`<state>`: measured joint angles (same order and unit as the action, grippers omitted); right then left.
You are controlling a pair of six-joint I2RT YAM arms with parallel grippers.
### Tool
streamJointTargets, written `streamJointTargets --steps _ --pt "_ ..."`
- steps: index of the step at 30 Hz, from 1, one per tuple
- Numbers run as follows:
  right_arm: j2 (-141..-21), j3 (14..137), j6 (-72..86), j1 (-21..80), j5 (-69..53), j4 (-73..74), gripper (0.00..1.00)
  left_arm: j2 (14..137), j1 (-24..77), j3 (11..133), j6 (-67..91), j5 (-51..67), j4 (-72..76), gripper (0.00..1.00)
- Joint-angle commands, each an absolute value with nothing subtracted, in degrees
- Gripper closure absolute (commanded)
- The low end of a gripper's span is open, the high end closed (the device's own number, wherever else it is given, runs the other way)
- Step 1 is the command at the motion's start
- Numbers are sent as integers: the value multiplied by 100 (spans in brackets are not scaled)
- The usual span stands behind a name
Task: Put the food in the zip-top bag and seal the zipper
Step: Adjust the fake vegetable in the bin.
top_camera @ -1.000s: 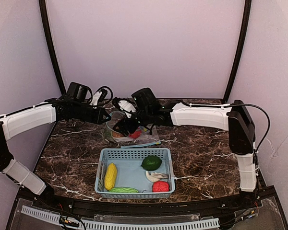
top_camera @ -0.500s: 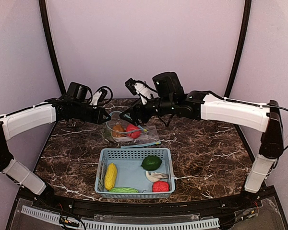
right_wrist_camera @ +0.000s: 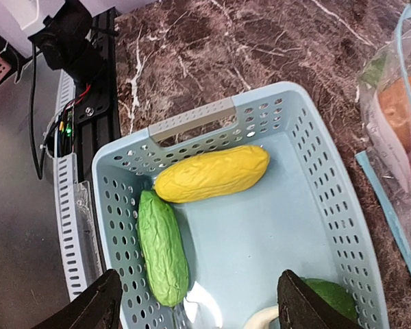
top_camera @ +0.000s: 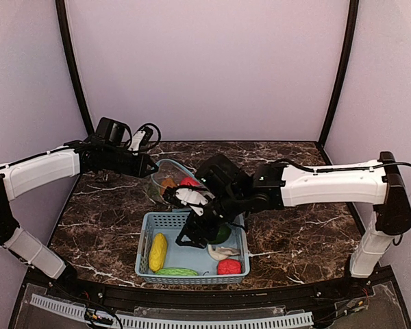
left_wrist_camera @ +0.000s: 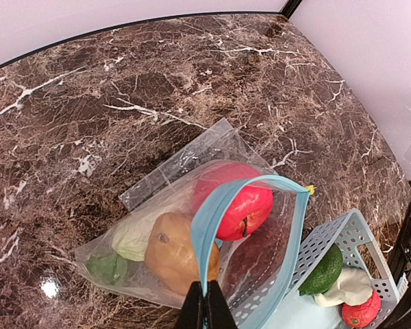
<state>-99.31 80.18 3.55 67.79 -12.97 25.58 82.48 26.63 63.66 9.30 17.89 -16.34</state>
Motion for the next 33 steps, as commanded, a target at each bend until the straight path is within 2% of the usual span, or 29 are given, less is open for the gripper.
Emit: streamJointTargets --steps 1,15,26,33 --pt "-10280 8140 360 6939 -1525 2978 25 8264 2672 6267 904 1793 -1609 99" --pt "-11753 9355 36 7478 -880 3895 32 8180 2672 6280 909 1834 -1618 99" --pt "-12201 9623 -302 7659 -651 4105 31 8144 2667 6279 912 1841 -1614 99" --pt "-12373 9735 -190 7663 -42 4163 36 8154 2667 6278 913 1841 -1609 99"
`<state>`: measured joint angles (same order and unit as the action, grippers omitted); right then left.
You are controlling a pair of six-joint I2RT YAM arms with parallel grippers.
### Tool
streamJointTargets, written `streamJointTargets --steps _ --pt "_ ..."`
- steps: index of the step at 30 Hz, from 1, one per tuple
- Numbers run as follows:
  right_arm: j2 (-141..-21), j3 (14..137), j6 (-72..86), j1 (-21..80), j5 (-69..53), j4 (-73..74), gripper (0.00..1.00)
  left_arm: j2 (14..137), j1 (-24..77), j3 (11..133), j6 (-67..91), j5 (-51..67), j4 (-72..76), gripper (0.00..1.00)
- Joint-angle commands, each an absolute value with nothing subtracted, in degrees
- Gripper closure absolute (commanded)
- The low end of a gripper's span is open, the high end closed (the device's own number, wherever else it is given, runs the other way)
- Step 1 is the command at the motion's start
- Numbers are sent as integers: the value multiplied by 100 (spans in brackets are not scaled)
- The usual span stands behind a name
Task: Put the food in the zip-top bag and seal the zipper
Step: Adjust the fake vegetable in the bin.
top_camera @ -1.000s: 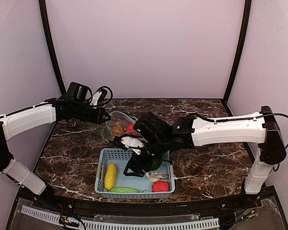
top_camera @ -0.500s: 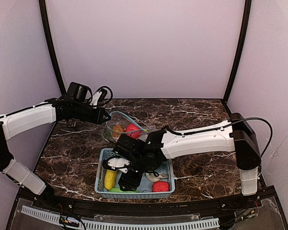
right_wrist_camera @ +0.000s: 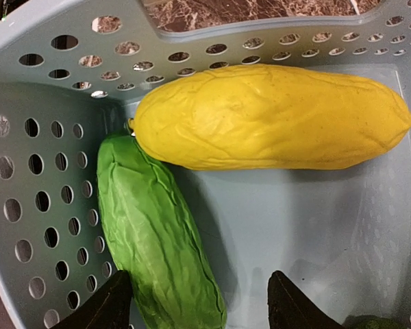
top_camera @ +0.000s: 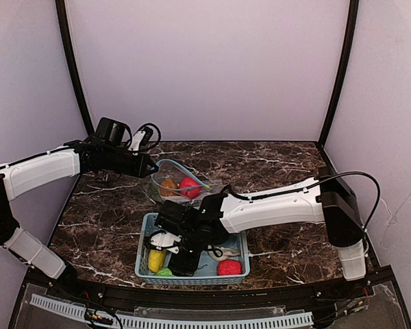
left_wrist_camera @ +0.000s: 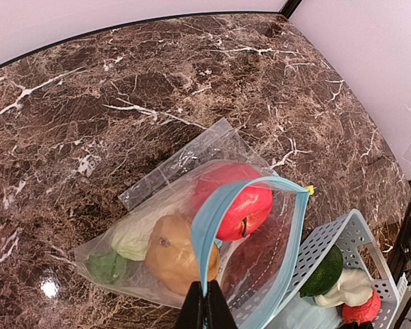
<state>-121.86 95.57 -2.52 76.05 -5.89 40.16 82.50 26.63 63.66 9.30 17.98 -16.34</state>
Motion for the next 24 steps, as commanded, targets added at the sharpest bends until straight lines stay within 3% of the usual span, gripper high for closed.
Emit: streamJointTargets --steps 1,7,18,24 --pt "-12387 9757 -136 7660 214 4199 37 8156 2671 6278 909 1844 -1613 99" --pt "-12206 9700 243 7490 759 4313 43 8157 2672 6280 921 1837 -1613 99" --pt "-11789 9243 666 6989 387 4296 47 8161 2672 6276 921 1836 -1608 99" --pt "-11656 9170 93 7053 -283 3960 38 8173 2672 6275 922 1843 -1609 99"
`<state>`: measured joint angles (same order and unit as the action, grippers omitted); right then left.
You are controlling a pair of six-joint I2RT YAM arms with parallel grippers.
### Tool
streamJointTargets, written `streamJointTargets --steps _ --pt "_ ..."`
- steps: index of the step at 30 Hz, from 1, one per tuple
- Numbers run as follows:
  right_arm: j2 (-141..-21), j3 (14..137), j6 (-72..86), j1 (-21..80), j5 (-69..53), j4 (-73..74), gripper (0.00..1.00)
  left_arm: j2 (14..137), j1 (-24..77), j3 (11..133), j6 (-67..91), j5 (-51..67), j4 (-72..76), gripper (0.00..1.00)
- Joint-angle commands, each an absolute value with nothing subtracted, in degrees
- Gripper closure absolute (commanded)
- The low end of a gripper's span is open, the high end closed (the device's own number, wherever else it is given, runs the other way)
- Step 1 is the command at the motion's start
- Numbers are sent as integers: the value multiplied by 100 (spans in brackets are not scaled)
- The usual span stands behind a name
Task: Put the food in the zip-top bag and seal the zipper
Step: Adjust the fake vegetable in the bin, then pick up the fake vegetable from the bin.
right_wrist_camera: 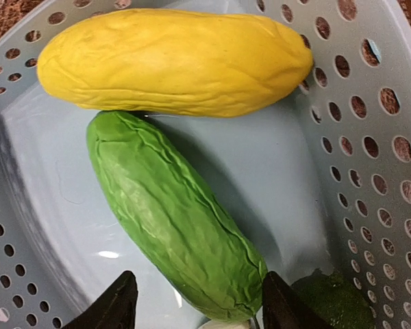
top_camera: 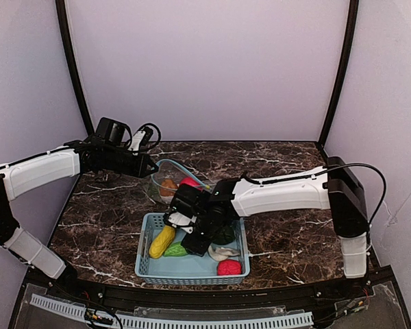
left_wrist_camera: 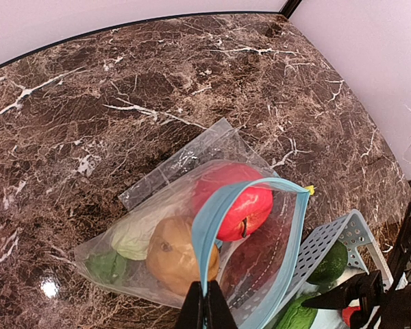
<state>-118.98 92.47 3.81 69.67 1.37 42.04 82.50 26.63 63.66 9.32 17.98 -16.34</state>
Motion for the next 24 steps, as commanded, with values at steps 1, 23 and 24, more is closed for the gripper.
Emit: streamJointTargets --steps 1,23,24 --pt "-11677 9189 48 7077 -275 3932 35 8178 2672 6275 920 1845 -1613 99" --pt "-12212 9136 -821 7086 -317 3585 38 8209 2672 6287 922 1864 -1618 99" --pt "-12221 9126 -820 7087 -312 3567 38 8209 2672 6286 918 1861 -1617 99"
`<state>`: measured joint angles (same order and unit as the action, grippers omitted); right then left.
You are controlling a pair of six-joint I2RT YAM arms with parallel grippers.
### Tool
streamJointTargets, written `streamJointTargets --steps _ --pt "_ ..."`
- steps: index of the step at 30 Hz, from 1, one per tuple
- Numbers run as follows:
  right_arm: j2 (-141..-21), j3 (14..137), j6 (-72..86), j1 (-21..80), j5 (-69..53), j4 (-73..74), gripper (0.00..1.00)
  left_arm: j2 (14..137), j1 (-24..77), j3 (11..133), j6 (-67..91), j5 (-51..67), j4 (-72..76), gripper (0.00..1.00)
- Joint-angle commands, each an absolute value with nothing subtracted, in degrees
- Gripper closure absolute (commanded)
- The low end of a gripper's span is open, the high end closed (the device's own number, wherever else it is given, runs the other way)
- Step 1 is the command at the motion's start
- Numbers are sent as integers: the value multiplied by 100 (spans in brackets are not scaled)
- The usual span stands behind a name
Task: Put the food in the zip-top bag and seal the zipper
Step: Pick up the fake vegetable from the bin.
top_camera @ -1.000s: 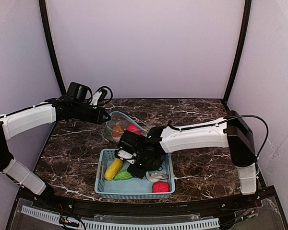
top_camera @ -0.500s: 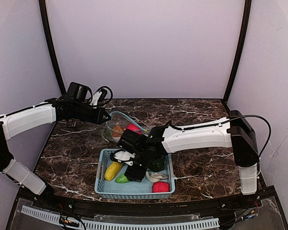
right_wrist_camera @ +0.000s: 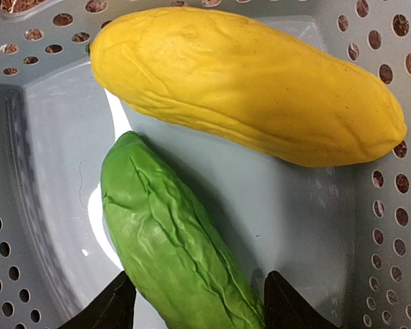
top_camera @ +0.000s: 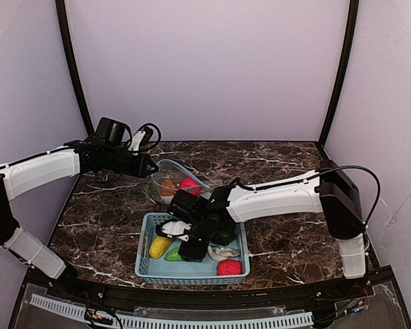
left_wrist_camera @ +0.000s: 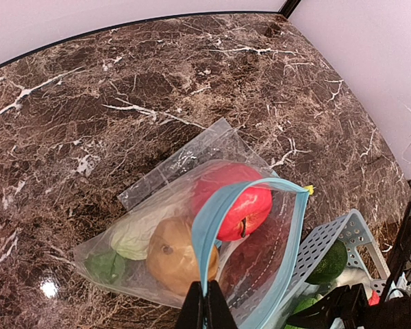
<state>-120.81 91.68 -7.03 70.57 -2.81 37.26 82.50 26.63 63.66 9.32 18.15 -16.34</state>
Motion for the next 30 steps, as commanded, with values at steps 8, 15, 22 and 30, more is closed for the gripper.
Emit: streamJointTargets --steps 8,15,22,30 --pt "-11938 9053 -680 7077 -437 3488 59 8210 2672 6288 916 1863 -1622 99" --pt "-10777 8770 -275 6853 -399 3570 62 8189 2672 6284 927 1875 -1619 99" --pt "-10332 9033 -50 6388 256 3731 62 8195 2676 6276 957 2008 -1583 99" --pt "-10995 10033 -231 6006 664 3649 62 8142 2678 6275 943 2015 -1575 99"
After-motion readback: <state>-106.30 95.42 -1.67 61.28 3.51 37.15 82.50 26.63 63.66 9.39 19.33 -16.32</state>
